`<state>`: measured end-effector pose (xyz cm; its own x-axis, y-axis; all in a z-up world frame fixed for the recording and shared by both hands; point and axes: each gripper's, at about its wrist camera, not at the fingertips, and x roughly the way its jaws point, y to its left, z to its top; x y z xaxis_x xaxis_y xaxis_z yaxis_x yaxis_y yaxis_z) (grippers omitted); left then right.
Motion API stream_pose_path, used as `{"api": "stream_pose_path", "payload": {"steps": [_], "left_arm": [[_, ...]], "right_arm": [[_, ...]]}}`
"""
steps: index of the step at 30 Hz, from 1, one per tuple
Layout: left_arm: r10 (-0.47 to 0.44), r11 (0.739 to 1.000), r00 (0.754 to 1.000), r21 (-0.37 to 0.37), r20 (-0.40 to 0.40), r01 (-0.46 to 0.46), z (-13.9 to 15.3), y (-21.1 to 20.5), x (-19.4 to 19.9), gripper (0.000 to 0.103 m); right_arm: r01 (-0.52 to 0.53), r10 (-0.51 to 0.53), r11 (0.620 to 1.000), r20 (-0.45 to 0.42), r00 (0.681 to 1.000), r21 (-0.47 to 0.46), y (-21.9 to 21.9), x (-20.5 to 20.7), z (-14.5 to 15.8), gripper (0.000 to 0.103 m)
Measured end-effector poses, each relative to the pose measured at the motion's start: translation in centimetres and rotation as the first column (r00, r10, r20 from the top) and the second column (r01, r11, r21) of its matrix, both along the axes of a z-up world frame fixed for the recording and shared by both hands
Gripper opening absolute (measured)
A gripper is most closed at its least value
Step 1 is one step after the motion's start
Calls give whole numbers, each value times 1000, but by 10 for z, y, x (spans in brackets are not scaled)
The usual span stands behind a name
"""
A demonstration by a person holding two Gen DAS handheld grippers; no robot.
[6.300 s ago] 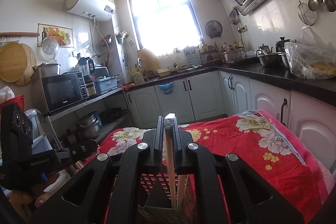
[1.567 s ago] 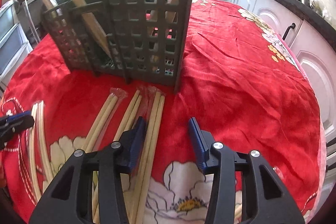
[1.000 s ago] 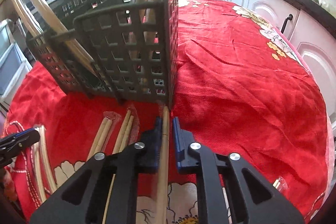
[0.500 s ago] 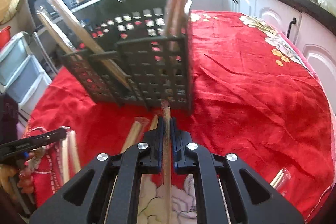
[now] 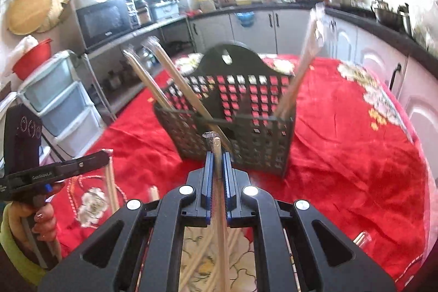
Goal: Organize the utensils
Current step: 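Close both tools on wrapped chopstick pairs and lift them, then carry the chopsticks in both tools over the basket and lower them in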
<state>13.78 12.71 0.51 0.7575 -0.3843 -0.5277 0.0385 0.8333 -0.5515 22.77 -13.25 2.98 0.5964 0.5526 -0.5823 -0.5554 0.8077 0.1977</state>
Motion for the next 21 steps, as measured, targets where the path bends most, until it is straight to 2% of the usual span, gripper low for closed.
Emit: {"api": "stream_pose_path", "payload": {"steps": [12,21], "left_arm": [[-88,994,981,76,171,76,73,-34,-3,3],[-125,988,964,114,236,101,106,-51,1,3]], "right_arm": [[-14,-10,989,162,987,145,-26,-30,50,7],[17,-69,981,270,960,192,-43,-41,77,6]]}}
